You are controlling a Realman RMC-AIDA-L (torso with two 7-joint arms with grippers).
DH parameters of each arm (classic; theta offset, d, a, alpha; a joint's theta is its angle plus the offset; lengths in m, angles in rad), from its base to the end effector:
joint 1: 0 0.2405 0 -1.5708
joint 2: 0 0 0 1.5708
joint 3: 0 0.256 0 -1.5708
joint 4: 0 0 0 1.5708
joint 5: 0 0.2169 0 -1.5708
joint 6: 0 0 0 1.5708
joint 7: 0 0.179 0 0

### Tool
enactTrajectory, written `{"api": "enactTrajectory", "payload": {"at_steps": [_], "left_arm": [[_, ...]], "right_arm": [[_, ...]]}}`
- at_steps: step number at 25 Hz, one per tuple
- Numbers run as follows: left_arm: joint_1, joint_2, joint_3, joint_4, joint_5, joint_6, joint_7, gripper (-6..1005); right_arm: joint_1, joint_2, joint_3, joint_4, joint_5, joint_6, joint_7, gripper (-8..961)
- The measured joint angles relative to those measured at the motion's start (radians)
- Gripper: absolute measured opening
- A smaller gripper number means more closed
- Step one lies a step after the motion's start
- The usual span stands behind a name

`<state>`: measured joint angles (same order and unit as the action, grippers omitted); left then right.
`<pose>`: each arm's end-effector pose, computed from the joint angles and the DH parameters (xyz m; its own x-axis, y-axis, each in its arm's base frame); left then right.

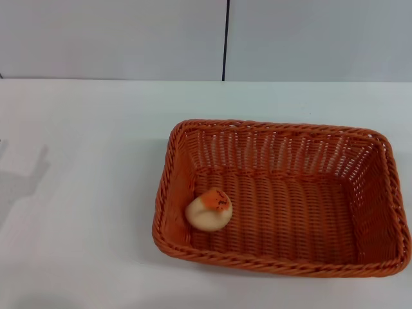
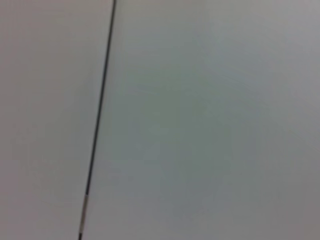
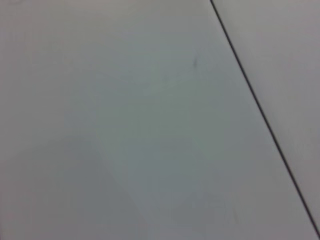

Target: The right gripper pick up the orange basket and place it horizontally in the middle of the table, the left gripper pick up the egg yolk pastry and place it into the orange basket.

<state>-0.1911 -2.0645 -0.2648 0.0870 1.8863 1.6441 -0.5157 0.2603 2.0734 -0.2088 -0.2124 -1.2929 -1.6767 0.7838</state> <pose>-0.3719 0.2488 0.0280 0.5845 -0.1318 0.8006 0.7702 -0.2201 -0.5986 0.3483 0.2852 0.0745 0.4089 0.2717 -0.8712 -0.8338 -0.2769 -0.4777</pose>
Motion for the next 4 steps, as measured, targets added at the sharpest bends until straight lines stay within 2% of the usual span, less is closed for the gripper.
{"api": "enactTrajectory", "payload": {"at_steps": [4], "left_arm": [[0.003,0.0,-0.005,-0.006,0.001,-0.002,0.001,813]], "right_arm": [[0.009,0.0,-0.003,0.003,-0.005,0.016,-0.007,574]]}}
